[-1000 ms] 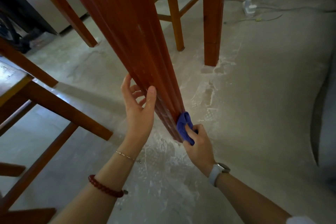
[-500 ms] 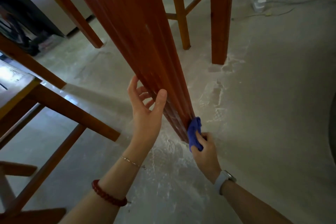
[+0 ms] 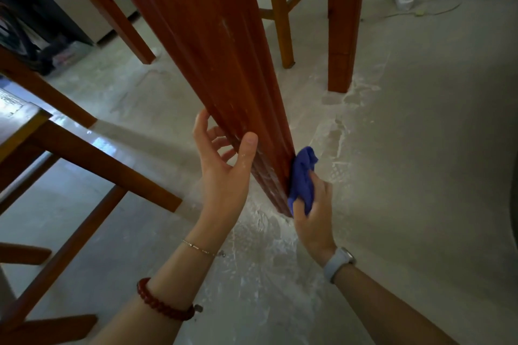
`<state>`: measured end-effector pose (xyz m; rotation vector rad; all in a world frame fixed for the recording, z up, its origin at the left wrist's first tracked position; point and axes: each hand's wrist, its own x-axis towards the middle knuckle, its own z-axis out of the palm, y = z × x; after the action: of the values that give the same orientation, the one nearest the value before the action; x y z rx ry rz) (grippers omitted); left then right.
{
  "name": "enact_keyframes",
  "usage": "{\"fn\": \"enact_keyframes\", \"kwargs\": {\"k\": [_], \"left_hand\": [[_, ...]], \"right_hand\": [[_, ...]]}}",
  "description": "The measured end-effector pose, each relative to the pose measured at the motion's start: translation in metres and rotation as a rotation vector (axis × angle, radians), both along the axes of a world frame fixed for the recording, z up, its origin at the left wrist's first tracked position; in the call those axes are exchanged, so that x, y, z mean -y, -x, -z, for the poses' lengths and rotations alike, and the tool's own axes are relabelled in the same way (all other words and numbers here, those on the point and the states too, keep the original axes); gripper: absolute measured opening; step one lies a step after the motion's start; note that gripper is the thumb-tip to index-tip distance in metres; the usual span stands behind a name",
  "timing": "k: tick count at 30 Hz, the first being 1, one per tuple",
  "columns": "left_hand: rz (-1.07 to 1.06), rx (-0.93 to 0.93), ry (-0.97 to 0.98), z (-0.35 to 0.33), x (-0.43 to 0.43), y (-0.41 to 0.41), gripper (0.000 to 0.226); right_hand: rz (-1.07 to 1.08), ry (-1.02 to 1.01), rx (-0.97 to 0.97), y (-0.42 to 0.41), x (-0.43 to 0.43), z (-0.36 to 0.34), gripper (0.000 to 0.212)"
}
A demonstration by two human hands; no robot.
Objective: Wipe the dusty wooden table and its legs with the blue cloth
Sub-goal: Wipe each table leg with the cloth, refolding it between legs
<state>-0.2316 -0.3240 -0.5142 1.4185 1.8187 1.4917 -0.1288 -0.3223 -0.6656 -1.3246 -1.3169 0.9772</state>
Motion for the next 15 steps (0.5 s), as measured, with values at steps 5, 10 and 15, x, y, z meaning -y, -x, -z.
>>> {"fn": "enact_keyframes", "kwargs": {"k": [5, 10, 15], "left_hand": [[0.008, 0.017, -0.008, -0.002, 0.000, 0.000, 0.065], [0.028, 0.028, 0.012, -0.006, 0.001, 0.001, 0.064], [0.066, 0.031, 0.038, -0.017, 0.007, 0.007, 0.049]], "right_hand": [[-0.355, 0.693, 0.405, -0.023, -0.003, 0.041, 0.020], [-0.144, 0.350, 0.184, -0.046, 0.006, 0.008, 0.017], [-0.154, -0.075, 0.131, -0.039, 0.003, -0.048, 0.052]]}}
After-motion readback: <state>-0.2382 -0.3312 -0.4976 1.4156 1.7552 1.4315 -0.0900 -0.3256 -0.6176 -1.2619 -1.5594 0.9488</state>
